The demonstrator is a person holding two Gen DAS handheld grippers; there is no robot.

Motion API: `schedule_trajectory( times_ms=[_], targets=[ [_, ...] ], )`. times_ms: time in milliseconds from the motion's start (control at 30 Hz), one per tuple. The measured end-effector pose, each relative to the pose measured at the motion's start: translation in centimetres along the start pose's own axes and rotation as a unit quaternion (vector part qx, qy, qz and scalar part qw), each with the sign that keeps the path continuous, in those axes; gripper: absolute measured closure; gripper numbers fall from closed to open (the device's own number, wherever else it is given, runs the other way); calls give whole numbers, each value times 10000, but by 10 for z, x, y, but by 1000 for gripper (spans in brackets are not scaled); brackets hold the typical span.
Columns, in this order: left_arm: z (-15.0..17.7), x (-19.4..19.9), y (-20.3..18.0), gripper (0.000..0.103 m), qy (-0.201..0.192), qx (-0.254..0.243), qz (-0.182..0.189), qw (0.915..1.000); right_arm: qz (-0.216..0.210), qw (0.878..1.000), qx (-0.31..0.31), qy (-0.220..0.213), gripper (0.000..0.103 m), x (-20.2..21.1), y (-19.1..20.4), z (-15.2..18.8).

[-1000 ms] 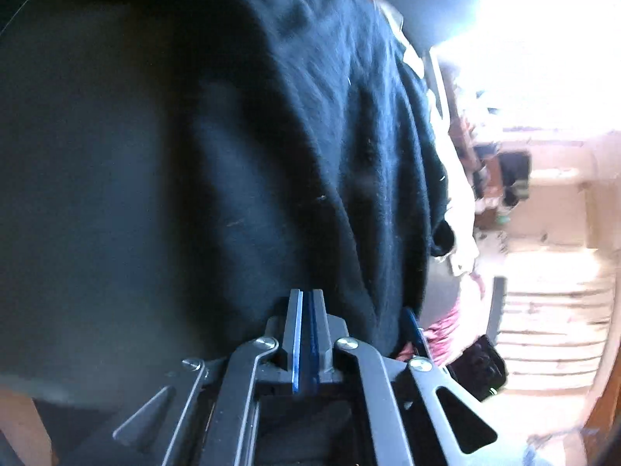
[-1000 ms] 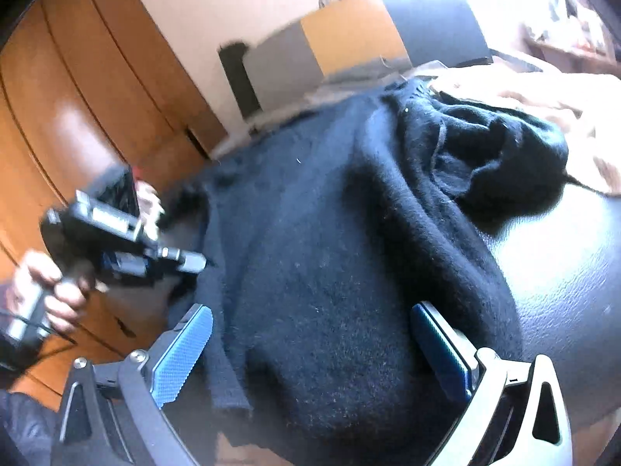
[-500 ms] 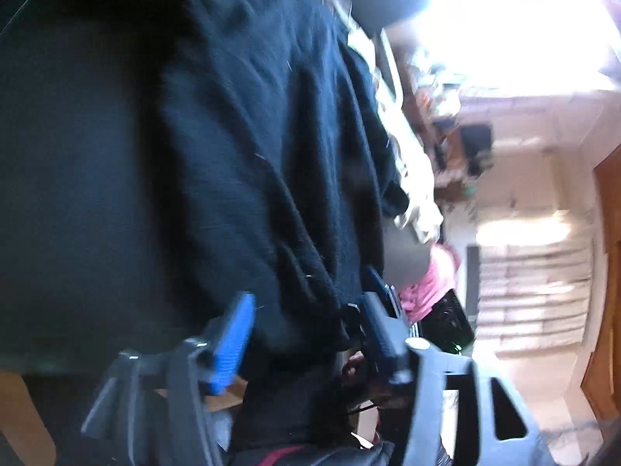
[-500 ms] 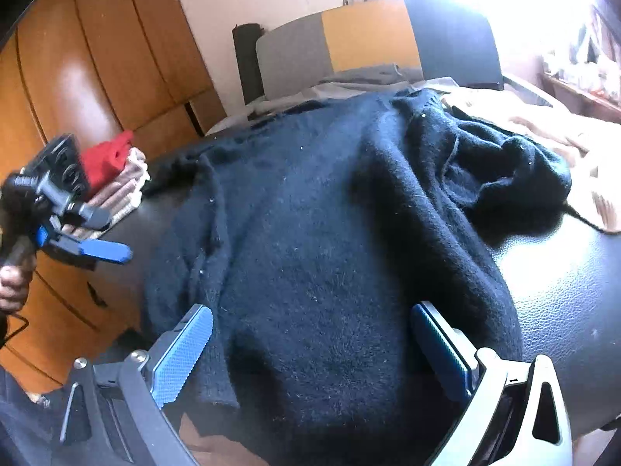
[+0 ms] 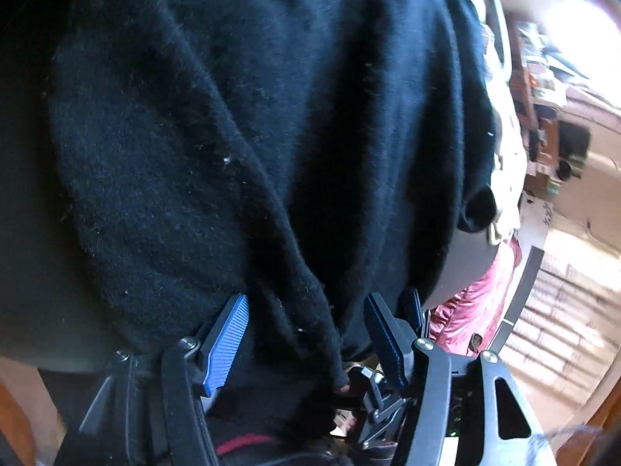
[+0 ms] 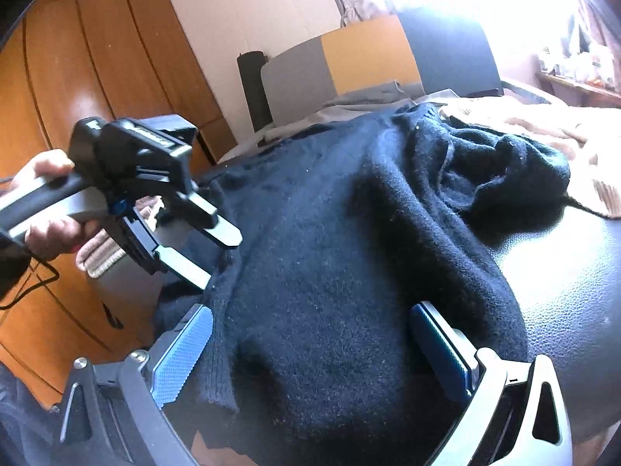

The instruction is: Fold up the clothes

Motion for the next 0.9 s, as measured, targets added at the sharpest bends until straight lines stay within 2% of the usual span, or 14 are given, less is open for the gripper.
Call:
schedule_trajectory(
  times_ms=[100, 200, 333, 400, 433, 500, 567, 600, 633, 733, 900],
  targets=[
    [-2, 2, 2, 40, 68, 105, -274, 9995, 7, 10000, 31, -18, 0, -1, -1, -1],
    [0, 4, 2, 36, 42, -52, -647, 9979, 31, 10000, 55, -31, 0, -2, -1, -2],
    [2, 9, 3, 39, -33, -235, -1041, 9943, 13, 10000, 60, -54, 0, -3, -2, -3],
    [4, 15, 5, 45, -122, -414, -1254, 9912, 11, 10000, 60, -61, 0, -3, -2, -3],
    [4, 18, 7, 51, -178, -449, -1305, 9903, 9, 10000, 63, -62, 0, -3, -2, -4],
    [3, 28, 15, 62, -232, -467, -1235, 9910, 4, 10000, 69, -63, 0, -3, -2, -4],
    [3, 39, 23, 78, -281, -480, -1145, 9919, -6, 9999, 78, -65, 0, -4, -2, -4],
    [2, 44, 26, 81, -300, -501, -1054, 9927, -11, 9999, 82, -66, 0, -4, -3, -5],
    [3, 50, 31, 90, -344, -526, -947, 9935, -12, 9999, 86, -67, 0, -4, -3, -5],
    [7, 69, 42, 92, -443, -558, -509, 9962, -8, 9999, 99, -64, 0, -4, -2, -5],
    [9, 109, 73, 93, -722, -400, 505, 9953, 129, 9994, 324, 79, 0, -8, -3, -4]
  ],
)
Point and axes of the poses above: each gripper's, at about its wrist camera, not at the fingertips, and x roughly against the way its jaws point, y to its left, z to its underside, the point moved 10 cm from there along -x, roughly the way its jaws point, and after that the axes turned 13 degrees about x, right-handed, at the moved point
